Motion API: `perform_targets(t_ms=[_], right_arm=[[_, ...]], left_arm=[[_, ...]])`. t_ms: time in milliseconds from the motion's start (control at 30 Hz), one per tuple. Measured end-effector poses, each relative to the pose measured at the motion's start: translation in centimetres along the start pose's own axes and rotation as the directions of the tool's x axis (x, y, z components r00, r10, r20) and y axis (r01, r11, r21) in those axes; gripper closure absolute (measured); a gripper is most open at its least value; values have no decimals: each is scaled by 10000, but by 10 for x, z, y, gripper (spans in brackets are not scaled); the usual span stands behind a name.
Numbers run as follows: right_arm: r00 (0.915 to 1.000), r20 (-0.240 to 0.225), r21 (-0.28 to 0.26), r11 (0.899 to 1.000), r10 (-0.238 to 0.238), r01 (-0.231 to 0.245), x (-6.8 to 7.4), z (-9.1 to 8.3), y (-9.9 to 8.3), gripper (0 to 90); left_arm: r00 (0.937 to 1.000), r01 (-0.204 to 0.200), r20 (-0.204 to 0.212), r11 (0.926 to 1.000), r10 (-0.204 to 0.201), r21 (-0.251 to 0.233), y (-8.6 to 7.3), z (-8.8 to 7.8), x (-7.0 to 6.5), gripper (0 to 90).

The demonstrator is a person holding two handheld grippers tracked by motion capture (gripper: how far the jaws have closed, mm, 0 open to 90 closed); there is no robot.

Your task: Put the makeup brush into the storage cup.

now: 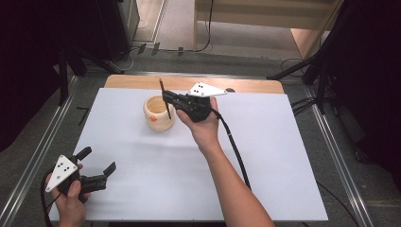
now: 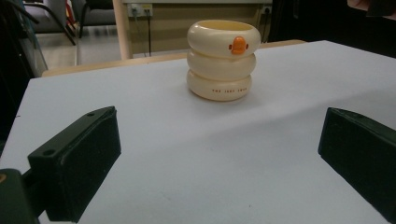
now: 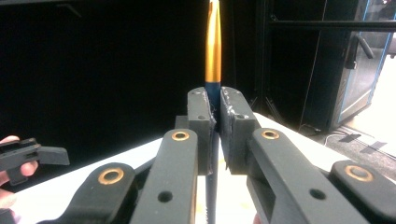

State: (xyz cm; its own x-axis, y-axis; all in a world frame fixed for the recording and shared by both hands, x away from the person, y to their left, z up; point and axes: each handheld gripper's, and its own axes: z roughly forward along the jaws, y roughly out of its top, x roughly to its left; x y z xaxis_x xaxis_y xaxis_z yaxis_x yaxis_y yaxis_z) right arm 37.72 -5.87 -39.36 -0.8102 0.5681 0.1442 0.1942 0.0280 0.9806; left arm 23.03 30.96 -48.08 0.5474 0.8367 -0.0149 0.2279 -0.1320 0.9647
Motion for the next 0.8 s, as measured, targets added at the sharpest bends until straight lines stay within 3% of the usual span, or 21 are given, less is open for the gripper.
perform_targets(t_ms=[500, 800], right_arm=[[9990, 158, -156, 9990, -407, 409, -6, 18, 7, 848], [9980, 534, -512, 9981, -323, 351, -13, 29, 3, 848]], left_arm=[[10000, 8, 32, 10000, -7, -7, 0, 0, 0, 0], [10000, 1, 59, 10000, -1, -19, 0, 0, 0, 0]])
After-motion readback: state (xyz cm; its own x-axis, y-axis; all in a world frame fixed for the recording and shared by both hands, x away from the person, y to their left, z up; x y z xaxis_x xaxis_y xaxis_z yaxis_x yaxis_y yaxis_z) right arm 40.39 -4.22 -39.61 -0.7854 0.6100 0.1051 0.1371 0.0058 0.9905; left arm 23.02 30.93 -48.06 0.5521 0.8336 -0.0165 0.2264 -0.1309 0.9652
